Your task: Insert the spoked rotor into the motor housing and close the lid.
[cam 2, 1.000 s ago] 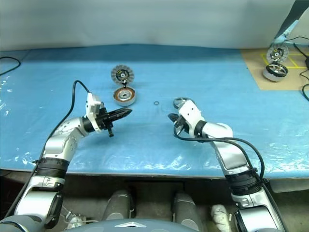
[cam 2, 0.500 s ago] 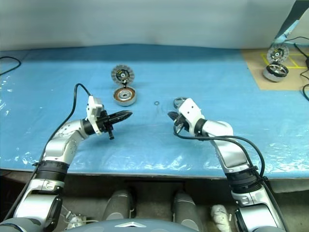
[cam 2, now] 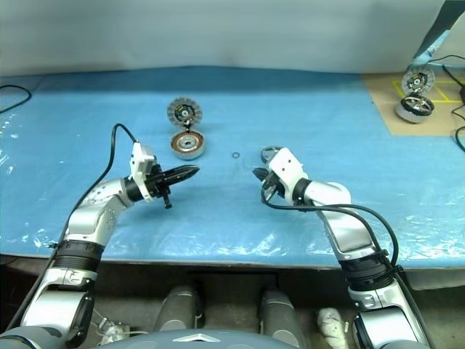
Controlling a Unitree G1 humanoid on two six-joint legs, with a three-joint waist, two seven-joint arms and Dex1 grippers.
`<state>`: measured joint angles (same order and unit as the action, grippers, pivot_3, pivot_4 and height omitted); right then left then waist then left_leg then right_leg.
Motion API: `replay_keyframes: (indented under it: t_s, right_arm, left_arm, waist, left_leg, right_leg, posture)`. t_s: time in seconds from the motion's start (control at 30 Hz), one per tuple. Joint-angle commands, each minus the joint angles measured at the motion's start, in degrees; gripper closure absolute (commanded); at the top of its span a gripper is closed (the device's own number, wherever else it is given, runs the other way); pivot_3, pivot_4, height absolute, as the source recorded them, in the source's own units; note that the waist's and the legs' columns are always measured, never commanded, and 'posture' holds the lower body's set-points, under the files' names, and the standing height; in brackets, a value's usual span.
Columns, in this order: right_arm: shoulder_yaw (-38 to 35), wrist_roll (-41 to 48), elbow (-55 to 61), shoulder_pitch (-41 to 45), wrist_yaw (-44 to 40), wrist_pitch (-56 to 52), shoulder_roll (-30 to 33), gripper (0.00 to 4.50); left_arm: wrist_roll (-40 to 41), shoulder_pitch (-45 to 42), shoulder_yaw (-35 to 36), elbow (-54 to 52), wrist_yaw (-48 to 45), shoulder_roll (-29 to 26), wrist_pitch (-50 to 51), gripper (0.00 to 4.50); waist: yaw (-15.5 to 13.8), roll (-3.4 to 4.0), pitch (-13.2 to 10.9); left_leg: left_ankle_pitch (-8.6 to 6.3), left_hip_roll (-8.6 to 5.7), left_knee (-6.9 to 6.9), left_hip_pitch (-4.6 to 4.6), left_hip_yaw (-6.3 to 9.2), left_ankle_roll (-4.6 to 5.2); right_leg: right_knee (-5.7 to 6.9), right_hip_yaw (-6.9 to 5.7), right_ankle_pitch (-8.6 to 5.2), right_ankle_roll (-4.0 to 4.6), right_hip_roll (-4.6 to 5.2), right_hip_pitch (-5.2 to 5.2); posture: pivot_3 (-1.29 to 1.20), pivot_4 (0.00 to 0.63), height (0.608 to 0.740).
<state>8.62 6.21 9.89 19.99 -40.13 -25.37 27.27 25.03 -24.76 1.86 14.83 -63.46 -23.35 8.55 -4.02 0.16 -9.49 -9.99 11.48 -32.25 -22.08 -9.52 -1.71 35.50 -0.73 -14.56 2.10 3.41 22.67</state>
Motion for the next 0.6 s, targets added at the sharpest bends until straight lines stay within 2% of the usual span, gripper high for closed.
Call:
replay_keyframes:
  t_s: [0.03,0.43,0.6]
  right_arm:
    - [-0.48,-0.27,0.05,1.8,0.32,1.53,0.2,4.5]
    - [-0.02,-0.46,-1.02,2.47,0.76,2.37,-0.34,4.5]
    - [0.34,-0.83,-0.85,2.22,1.09,2.43,-0.7,4.5]
  left_arm:
    - [0.07,-1.8,0.96,-0.44,0.03,-0.57,-1.09,4.49]
    - [-0.41,-2.97,1.47,1.48,-0.41,-1.75,-1.69,4.49]
    - [-3.58,-8.71,2.16,9.73,0.1,-3.49,-6.88,4.49]
  waist:
    - [0.0,0.0,0.0]
    - [0.0,0.0,0.0]
    - [-0.04,0.0,0.0]
  left_leg:
    - [0.0,0.0,0.0,0.0,0.0,0.0]
    - [0.0,0.0,0.01,0.0,-0.01,0.0]
    - [0.0,0.01,-0.03,0.01,-0.01,0.0]
  right_leg:
    - [0.0,0.0,0.0,0.0,0.0,0.0]
    - [0.03,0.0,0.01,0.0,0.0,0.01]
    - [0.04,0.0,0.0,0.0,0.0,0.0]
  posture:
    - [0.0,0.15,0.74]
    - [0.0,0.15,0.74]
    - [0.0,0.15,0.74]
